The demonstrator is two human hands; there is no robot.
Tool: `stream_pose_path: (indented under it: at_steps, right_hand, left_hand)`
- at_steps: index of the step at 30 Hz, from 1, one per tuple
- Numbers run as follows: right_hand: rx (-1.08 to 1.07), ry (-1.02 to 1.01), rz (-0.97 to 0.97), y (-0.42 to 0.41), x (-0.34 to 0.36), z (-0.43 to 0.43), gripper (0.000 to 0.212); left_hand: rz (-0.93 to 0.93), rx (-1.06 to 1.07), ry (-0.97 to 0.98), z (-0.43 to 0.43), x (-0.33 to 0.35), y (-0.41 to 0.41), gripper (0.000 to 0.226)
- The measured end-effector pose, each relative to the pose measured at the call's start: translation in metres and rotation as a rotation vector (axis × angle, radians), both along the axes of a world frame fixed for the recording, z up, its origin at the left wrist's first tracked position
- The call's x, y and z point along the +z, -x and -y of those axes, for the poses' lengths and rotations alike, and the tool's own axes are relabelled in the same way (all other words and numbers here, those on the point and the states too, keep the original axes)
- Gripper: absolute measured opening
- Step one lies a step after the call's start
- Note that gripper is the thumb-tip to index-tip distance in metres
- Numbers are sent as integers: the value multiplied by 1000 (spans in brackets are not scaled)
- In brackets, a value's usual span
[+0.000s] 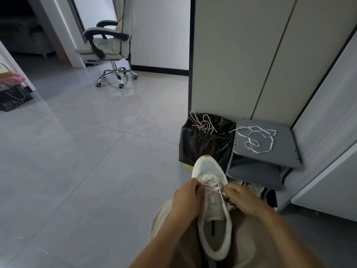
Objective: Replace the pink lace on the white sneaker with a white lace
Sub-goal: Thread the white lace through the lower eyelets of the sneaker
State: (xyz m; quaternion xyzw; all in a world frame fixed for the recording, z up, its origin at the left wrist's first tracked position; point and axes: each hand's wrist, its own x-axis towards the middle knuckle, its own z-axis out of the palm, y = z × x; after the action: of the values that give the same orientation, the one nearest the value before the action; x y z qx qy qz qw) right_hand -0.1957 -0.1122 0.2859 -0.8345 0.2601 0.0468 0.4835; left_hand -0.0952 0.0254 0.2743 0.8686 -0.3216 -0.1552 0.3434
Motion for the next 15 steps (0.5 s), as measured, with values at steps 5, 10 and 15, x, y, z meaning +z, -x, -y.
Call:
stream_pose_path:
  at_steps: [5, 10, 15]
  right_hand:
    - [29, -14, 2, 4, 1, 1, 29]
    - [-44, -102, 32, 18, 11, 11, 32]
    - [-9, -157, 64, 32, 39, 18, 22]
  left_hand:
    - [-27, -5, -66, 6, 5, -2, 24]
    - [-345, -70, 103, -9, 4, -11, 20]
    - [-283, -20, 146, -36, 4, -24, 24]
